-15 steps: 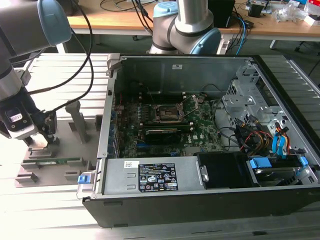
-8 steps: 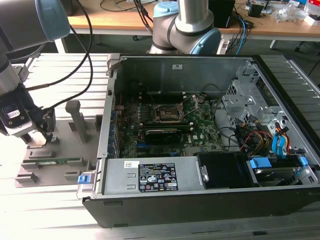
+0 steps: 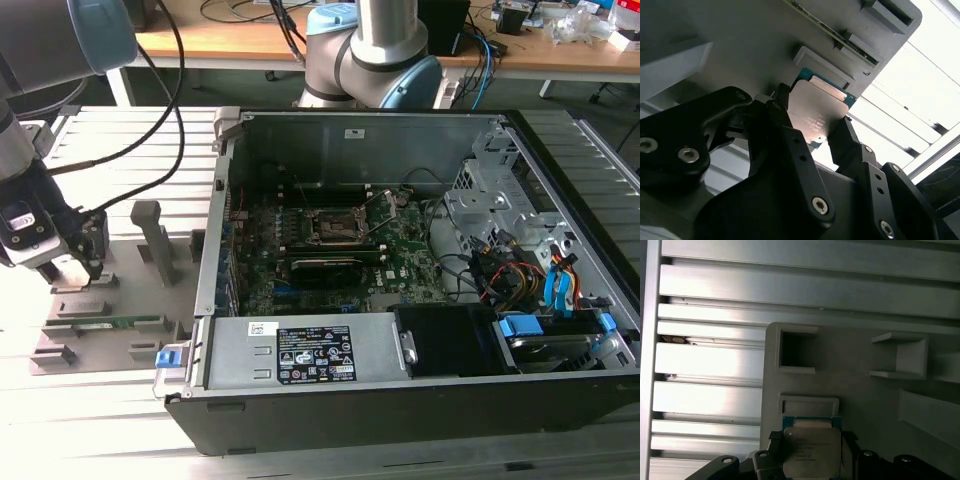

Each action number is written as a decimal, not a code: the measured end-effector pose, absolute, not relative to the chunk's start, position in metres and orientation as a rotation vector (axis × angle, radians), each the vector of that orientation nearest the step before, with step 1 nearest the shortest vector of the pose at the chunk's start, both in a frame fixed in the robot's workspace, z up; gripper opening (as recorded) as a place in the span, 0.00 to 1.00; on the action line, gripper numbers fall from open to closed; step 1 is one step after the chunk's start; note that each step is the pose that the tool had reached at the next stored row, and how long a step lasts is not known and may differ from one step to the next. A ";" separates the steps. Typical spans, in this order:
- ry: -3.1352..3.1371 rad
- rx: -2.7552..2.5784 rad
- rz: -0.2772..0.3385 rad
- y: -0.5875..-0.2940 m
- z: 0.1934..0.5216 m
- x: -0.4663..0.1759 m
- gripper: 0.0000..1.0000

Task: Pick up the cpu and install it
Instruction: 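Pick up the cpu and move it towards the insertion slot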

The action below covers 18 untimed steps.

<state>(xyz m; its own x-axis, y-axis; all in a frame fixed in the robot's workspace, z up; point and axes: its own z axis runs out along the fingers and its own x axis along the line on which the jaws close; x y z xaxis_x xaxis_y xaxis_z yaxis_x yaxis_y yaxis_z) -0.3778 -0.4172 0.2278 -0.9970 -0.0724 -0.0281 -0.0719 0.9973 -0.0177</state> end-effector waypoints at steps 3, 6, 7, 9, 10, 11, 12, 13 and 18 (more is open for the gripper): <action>3.111 -0.112 -0.026 -0.417 0.232 -0.378 0.55; 3.111 -0.112 -0.026 -0.417 0.236 -0.378 0.55; 3.111 -0.112 -0.026 -0.417 0.237 -0.378 0.55; 3.111 -0.112 -0.026 -0.417 0.241 -0.378 0.55; 3.111 -0.112 -0.026 -0.417 0.242 -0.378 0.55; 3.111 -0.112 -0.026 -0.417 0.244 -0.378 0.55; 3.111 -0.112 -0.026 -0.417 0.246 -0.378 0.55; 3.111 -0.112 -0.026 -0.417 0.248 -0.378 0.55; 3.111 -0.112 -0.026 -0.417 0.256 -0.378 0.55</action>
<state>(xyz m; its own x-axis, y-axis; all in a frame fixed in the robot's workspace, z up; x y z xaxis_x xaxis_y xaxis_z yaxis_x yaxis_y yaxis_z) -0.3778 -0.4172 0.2565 -0.9970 -0.0724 -0.0282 -0.0719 0.9973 -0.0178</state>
